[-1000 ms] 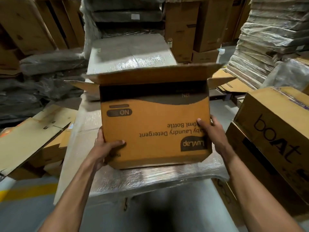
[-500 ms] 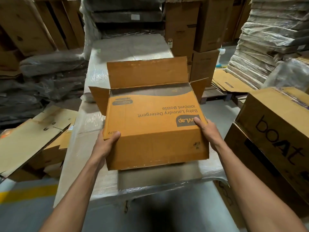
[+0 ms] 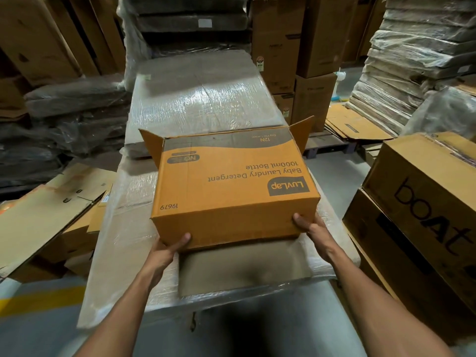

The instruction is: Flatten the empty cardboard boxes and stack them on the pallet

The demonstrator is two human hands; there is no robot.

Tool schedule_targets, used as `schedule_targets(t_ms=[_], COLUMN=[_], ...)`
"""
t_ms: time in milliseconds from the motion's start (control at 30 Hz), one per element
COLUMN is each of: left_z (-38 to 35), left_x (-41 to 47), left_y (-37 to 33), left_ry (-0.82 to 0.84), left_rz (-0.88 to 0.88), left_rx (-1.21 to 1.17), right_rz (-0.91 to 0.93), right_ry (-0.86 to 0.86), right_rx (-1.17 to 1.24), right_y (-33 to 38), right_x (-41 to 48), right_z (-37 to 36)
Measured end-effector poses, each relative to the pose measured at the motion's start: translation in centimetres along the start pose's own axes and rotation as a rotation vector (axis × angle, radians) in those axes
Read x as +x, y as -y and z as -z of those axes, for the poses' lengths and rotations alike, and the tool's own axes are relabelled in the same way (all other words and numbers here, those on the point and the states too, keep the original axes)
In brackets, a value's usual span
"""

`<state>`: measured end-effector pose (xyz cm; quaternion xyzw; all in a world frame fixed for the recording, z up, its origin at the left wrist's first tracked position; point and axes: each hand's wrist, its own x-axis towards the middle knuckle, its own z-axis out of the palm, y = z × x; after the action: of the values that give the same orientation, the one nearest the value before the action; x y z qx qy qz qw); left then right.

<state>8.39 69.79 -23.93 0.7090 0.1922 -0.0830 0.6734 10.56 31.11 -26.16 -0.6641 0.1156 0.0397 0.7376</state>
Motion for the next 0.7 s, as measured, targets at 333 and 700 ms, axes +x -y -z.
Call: schedule_targets(t_ms=[333, 700], left_z=[-1.0, -1.0], left_x=[0.1, -2.6], left_y=[-5.3, -16.4], left_ry=[-0.149, -0.380], left_rz=[-0.182, -0.404], left_rx=[-0.041, 0.295], right_rz=[0.109, 0.327], right_ry=[-0.292, -0.322], right_rx=[-0.148, -0.389], right_y=[5.7, 16.3], right_x=[0.5, 1.6], right_z=[-2.3, -2.1])
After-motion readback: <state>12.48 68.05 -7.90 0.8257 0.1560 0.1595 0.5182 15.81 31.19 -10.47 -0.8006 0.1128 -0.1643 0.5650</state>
